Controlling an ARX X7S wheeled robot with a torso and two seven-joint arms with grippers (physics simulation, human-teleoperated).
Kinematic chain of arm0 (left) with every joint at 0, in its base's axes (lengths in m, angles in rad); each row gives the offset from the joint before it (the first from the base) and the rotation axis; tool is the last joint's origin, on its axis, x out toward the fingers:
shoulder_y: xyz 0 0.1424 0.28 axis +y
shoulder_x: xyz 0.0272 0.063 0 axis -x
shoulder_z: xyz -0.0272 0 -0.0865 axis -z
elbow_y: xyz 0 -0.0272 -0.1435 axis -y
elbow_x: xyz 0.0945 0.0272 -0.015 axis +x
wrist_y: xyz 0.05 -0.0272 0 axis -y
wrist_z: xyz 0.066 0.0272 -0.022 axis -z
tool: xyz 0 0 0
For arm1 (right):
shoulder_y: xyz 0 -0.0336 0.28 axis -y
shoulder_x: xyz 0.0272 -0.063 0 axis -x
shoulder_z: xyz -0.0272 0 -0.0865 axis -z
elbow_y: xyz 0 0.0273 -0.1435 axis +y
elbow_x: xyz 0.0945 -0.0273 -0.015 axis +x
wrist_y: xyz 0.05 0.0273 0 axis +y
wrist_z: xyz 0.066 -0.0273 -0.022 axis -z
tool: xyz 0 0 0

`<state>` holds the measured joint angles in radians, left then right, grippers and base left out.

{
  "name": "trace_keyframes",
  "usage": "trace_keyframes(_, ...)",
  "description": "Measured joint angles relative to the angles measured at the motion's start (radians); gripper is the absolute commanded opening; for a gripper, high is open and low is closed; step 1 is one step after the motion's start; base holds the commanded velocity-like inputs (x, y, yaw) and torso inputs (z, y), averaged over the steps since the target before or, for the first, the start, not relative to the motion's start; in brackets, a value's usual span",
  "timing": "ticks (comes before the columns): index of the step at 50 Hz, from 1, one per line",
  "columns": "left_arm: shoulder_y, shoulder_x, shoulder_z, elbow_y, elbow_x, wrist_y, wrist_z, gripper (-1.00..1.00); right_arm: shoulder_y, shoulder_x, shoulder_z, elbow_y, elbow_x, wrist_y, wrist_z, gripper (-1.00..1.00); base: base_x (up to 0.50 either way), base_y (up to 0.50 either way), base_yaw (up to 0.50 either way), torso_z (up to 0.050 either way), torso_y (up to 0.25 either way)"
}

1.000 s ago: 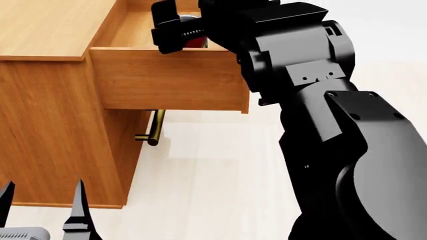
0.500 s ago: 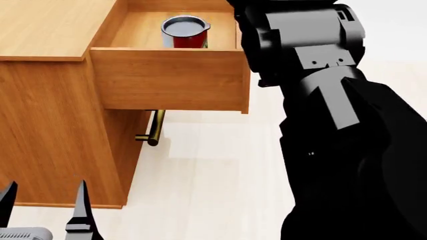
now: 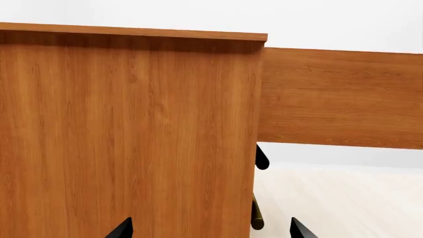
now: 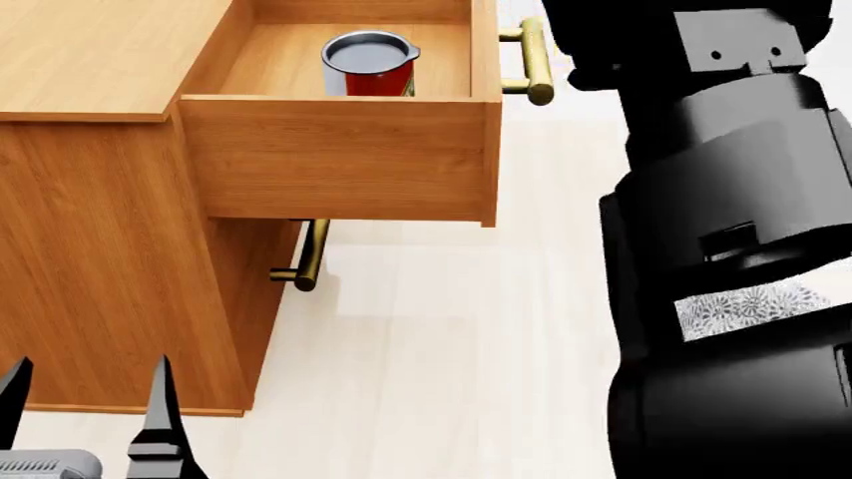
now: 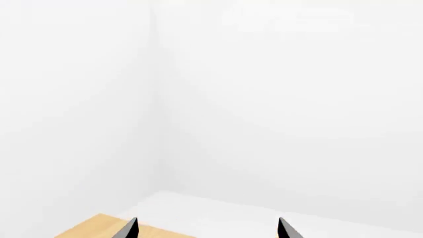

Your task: Put the ketchup in the top drawer of the cabinet.

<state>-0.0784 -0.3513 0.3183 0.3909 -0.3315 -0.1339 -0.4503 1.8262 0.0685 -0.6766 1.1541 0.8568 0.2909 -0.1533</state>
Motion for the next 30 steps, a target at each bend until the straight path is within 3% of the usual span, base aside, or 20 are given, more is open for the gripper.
trace_keyframes(16, -0.008, -0.004, -0.001, -0.008, -0.006, 0.003, 0.001, 1.00, -0.328, 0.304, 0.207, -0.835, 0.109, 0.264, 0.276, 1.00, 0.00, 0.00, 0.00, 0.000, 0.000)
trace_keyframes(30, -0.015, -0.003, 0.001, -0.028, -0.009, 0.013, 0.005, 1.00, -0.579, 0.501, 0.343, -1.252, 0.216, 0.314, 0.437, 1.00, 0.00, 0.00, 0.00, 0.000, 0.000)
